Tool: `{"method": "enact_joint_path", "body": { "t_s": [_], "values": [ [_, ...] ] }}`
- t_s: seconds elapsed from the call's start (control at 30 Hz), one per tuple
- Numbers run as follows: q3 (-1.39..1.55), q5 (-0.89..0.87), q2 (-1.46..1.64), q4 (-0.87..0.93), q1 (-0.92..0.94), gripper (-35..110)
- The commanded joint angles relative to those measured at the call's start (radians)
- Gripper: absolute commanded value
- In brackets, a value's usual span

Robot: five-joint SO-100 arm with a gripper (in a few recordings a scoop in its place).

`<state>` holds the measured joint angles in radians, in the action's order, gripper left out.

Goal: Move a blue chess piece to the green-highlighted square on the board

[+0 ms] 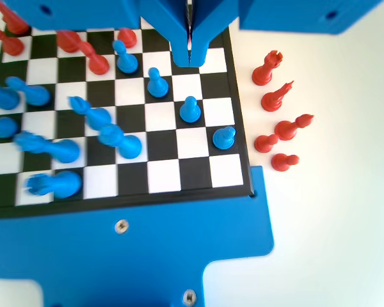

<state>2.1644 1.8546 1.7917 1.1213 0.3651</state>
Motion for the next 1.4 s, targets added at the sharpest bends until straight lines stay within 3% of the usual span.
{"method": "enact_joint_path", "body": {
  "t_s": [0.0, 0.7, 1.37],
  "values": [
    [-0.126, -0.008, 0.153, 0.104, -0.023, 1],
    [-0.144, -0.057, 0.808, 0.541, -0.278, 1],
    [0.008, -0.067, 1.184, 0.472, -0.393, 1]
  ]
}}
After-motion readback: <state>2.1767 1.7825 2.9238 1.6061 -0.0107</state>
